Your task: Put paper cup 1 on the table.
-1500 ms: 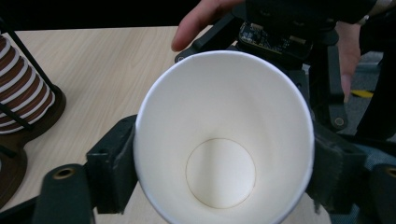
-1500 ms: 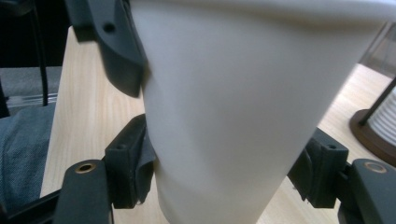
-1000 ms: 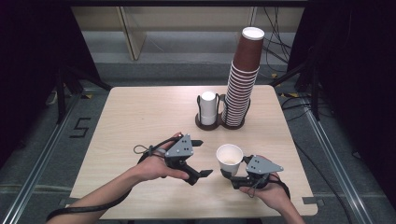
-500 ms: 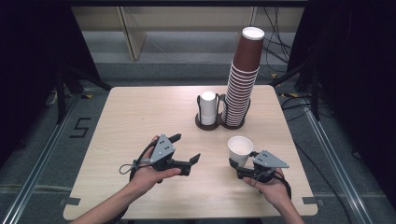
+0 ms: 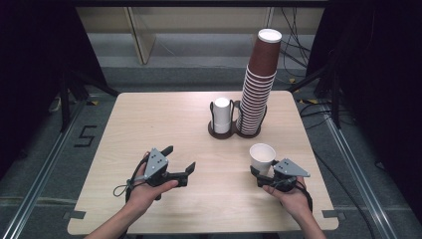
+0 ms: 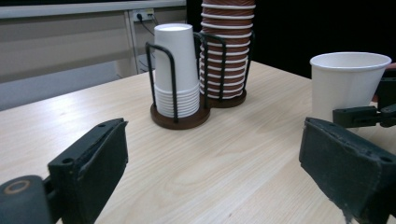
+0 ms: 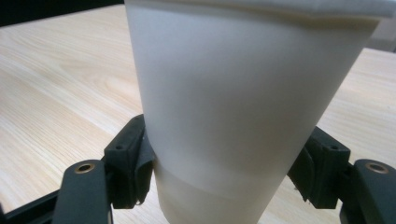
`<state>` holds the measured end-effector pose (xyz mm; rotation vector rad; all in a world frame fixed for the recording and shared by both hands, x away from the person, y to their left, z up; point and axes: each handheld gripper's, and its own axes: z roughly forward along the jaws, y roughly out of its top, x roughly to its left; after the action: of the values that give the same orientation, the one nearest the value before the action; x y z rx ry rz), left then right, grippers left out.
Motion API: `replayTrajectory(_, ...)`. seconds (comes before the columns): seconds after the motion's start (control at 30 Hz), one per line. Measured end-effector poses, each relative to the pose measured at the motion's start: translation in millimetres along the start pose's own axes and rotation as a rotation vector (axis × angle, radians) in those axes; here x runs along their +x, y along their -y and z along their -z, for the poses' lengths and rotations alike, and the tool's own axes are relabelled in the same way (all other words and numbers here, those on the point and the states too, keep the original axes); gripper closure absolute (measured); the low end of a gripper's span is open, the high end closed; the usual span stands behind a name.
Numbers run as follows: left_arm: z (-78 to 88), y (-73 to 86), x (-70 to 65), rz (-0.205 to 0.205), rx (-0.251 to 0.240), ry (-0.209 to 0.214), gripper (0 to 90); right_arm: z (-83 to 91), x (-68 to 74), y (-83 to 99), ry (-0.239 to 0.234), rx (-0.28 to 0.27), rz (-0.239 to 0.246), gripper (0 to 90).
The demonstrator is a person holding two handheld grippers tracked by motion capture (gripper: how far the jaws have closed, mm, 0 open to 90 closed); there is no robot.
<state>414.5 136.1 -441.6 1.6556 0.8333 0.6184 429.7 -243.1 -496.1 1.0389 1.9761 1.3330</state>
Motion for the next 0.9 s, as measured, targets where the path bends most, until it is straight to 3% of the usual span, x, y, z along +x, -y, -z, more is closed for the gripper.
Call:
replayTrajectory(0.2, 1.2, 8.2, 4.7, 0.013, 0.010, -0.018, 7.8, -2.1, -4.2, 1.6, 0.020, 0.047, -0.015, 31.0)
replayTrajectory(0.23, 1.2, 9.6, 4.7, 0.018, 0.012, -0.021, 7.8, -2.3, -1.9, 1.9, 0.026, 0.059, -0.053, 31.0)
replayTrajectory(0.27, 1.1, 10.5, 5.0, 0.020, 0.014, -0.021, 7.8, -3.8, -5.2, 1.9, 0.026, 0.057, -0.022, 31.0)
replayTrajectory(0.33, 0.9, 12.4, 5.3, 0.025, 0.018, -0.020, 7.8, -5.0, -5.8, 2.2, 0.031, 0.064, -0.010, 31.0)
replayTrajectory(0.47, 0.1, 14.5, 4.8, 0.027, 0.022, -0.018, 7.8, -5.9, -3.7, 3.6, 0.024, 0.084, -0.036, 30.9)
replayTrajectory(0.5, 0.1, 14.8, 4.5, 0.025, 0.028, -0.018, 7.7, -5.6, -4.8, 3.3, 0.028, 0.087, -0.020, 30.9)
replayTrajectory(0.53, -0.3, 15.5, 3.8, 0.028, 0.028, -0.017, 7.8, -6.0, -3.5, 4.0, 0.032, 0.088, -0.034, 30.8)
replayTrajectory(0.6, -1.7, 16.9, 3.0, 0.031, 0.021, -0.008, 7.8, -6.8, -5.8, 4.1, 0.036, 0.089, 0.000, 30.8)
replayTrajectory(0.63, -1.0, 16.9, 2.3, 0.029, 0.035, -0.010, 7.8, -7.4, -4.3, 4.5, 0.022, 0.100, -0.023, 30.8)
replayTrajectory(0.7, -1.7, 17.8, 1.9, 0.023, 0.038, -0.009, 7.8, -7.4, -5.5, 4.5, 0.035, 0.097, -0.002, 30.7)
replayTrajectory(0.9, -3.0, 20.2, -0.7, 0.024, 0.049, -0.003, 7.8, -8.5, -4.9, 4.6, 0.029, 0.119, -0.003, 30.4)
